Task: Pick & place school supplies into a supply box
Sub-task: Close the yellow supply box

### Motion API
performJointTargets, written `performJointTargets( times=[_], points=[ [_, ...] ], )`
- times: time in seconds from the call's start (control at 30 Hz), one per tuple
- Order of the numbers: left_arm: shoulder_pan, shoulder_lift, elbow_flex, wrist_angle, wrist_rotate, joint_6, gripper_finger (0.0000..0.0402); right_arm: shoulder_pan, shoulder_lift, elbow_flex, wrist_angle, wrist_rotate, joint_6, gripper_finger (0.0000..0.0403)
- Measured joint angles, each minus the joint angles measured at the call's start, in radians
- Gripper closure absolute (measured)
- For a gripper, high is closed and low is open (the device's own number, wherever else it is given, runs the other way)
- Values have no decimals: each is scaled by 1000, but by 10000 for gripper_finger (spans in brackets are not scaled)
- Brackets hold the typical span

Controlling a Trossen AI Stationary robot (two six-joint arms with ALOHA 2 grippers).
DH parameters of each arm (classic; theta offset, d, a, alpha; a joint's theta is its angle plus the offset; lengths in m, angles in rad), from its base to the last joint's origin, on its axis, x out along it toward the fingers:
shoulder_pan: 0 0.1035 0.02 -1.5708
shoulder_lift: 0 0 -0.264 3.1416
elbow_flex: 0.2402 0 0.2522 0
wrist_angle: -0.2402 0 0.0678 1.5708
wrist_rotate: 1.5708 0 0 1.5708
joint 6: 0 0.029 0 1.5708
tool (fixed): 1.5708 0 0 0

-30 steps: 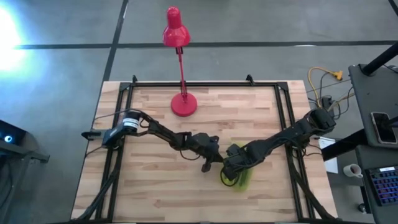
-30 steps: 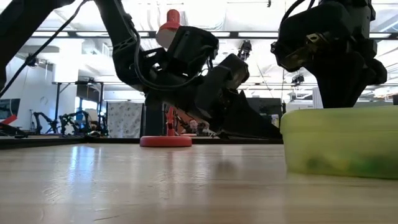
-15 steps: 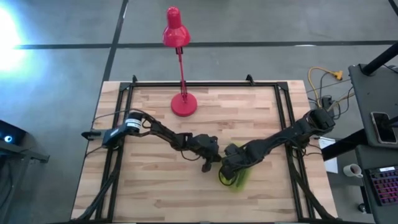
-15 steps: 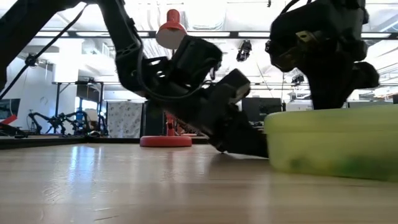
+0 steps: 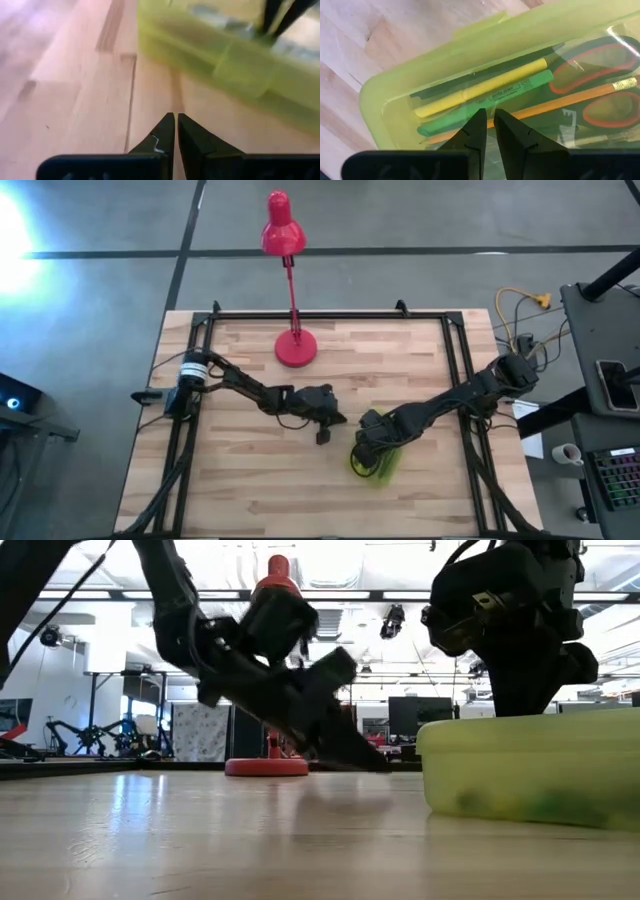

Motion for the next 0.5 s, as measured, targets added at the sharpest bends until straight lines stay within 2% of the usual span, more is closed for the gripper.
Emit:
performJointTargets(
  times=[0.13,0.23,0.33,0.5],
  points=[
    [-3,-47,-20,10,8,2,396,-34,3,17,8,7,-64,365],
    [-2,-59,-16,8,8,3,396,-50,9,65,6,80,-102,365],
    [0,-61,0,10,5,5,396,-48,14,121,-55,142,-106,365],
    [-2,-61,5,8,9,5,396,-26,13,192,-171,176,-67,364]
  ],
)
